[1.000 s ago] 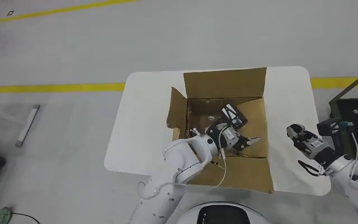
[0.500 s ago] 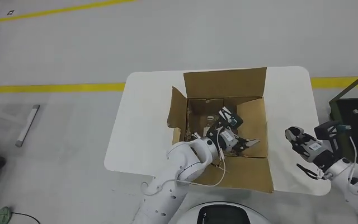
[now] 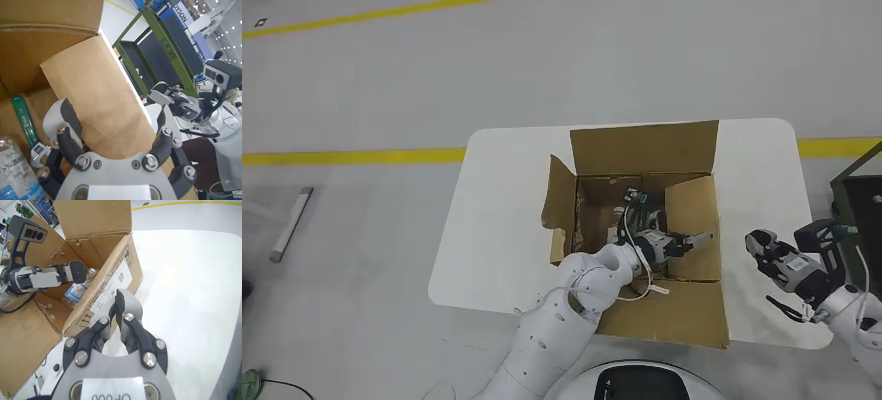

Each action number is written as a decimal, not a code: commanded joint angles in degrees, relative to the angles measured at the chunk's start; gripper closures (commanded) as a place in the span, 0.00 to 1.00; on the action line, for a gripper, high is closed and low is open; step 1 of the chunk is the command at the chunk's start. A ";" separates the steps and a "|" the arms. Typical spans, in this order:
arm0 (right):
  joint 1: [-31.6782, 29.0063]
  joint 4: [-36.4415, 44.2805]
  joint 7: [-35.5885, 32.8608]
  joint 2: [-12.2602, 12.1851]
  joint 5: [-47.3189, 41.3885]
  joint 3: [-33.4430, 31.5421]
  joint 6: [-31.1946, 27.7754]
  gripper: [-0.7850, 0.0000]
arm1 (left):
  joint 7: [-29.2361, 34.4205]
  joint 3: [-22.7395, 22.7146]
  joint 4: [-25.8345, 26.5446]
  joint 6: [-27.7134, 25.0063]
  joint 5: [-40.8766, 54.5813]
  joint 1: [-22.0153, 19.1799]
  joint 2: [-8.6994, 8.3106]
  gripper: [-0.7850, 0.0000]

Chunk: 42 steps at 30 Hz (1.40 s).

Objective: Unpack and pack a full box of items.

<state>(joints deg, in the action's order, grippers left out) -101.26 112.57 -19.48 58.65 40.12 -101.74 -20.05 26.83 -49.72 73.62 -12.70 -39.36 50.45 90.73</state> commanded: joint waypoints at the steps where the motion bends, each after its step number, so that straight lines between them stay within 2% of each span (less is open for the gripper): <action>1: 0.11 -0.23 -0.05 0.02 0.05 -0.05 0.03 1.00 | 0.23 0.02 -1.51 0.66 2.44 -0.33 0.29 0.00; 5: 0.43 -0.49 -0.43 0.06 0.19 0.04 0.09 1.00 | 0.73 -0.39 -3.87 0.52 8.63 -0.51 0.80 0.00; 11: 1.11 -0.92 -1.39 0.13 0.49 0.98 0.13 0.99 | 2.10 -0.11 -6.36 -1.06 11.04 -1.76 1.13 0.00; 15: 1.76 -1.21 -1.94 0.19 0.68 1.78 0.38 0.97 | 2.30 0.25 -7.23 -0.69 10.49 -2.54 1.26 0.00; 17: 2.06 -1.35 -2.08 0.23 0.82 2.14 0.63 0.96 | 1.27 0.43 -7.42 0.39 6.44 -3.31 1.08 0.00; 24: 2.67 -1.82 -2.21 0.35 1.22 3.24 0.76 0.95 | 1.78 0.20 -8.15 0.46 5.33 -3.08 0.89 0.00; 29: 3.04 -1.99 -2.43 0.40 1.43 3.58 0.80 0.94 | 2.32 0.39 -8.51 -1.18 9.84 -2.37 1.27 0.00; 35: 3.32 -1.89 -2.32 0.45 1.82 3.30 1.41 0.88 | 1.94 -0.06 -9.01 -3.01 14.96 -2.35 1.67 0.00; 42: 3.31 -1.39 -2.45 0.46 0.25 1.43 2.15 0.81 | 2.29 -0.20 -8.75 -3.68 16.04 -3.05 1.78 0.00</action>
<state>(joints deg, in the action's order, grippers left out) -97.95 111.14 -21.79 59.11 40.62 -100.04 -17.99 29.00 -49.97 64.77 -16.37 -22.58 47.67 92.53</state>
